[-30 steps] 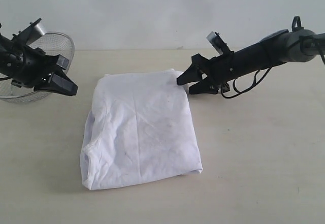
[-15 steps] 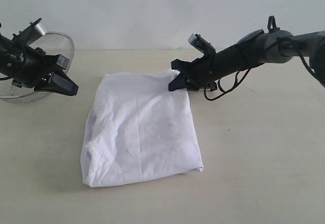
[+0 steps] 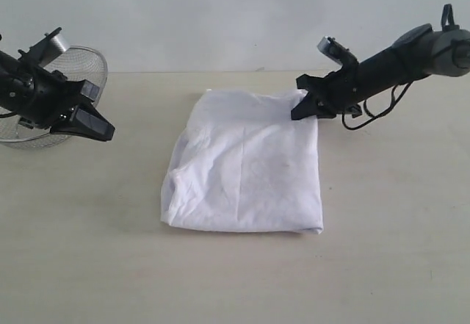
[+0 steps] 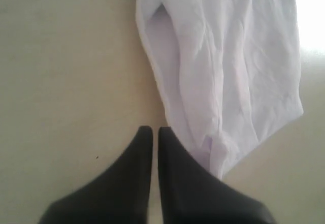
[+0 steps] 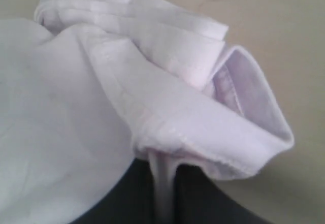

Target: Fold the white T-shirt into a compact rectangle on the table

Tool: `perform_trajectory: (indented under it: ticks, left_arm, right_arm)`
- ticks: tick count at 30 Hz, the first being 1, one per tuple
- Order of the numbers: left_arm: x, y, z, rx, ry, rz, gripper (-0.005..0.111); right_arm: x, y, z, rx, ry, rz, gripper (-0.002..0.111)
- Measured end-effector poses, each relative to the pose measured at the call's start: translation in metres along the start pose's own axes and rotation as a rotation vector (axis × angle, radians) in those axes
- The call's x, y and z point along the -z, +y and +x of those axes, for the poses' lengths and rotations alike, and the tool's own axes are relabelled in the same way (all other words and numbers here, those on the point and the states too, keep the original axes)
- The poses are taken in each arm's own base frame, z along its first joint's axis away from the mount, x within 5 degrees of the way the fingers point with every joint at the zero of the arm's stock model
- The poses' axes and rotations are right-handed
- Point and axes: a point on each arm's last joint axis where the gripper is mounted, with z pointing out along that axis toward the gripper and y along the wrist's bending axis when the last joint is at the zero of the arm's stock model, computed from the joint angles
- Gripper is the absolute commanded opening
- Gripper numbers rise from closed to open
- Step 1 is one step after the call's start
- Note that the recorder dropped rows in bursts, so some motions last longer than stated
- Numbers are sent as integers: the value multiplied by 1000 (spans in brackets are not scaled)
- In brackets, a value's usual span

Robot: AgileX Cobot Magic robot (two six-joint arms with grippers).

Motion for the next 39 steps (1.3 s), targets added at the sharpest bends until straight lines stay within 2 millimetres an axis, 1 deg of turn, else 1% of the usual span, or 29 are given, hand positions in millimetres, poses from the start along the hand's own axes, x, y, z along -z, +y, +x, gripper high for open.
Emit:
perform_trajectory:
  ticks: [8,13,17,23,29,35,39]
  left_arm:
    - [0,-1,0,2,4,8,5]
    - [0,-1,0,1,2,9,5]
    - [0,-1,0,6,-3,14,5]
    - [0,-1,-1,7,-7,11,5]
    - [0,-1,-1,9,-10,11,5]
    - [0,-1,-2,10,-17,6,5]
    - [0,-1,-2,11,-18,7,5]
  right_arm:
    - [38,-11,-30,97,-14,220,0]
    - [59,-19,-42,112,-56,305,0]
    - [70,-27,-48,128,-90,367,0]
    - [73,-32,-53,160,-143,438,0]
    - [74,-35,-58,169,-195,463,0]
    - [63,-46,-54,160,-196,474,0]
    - [60,-50,-54,158,-206,481,0]
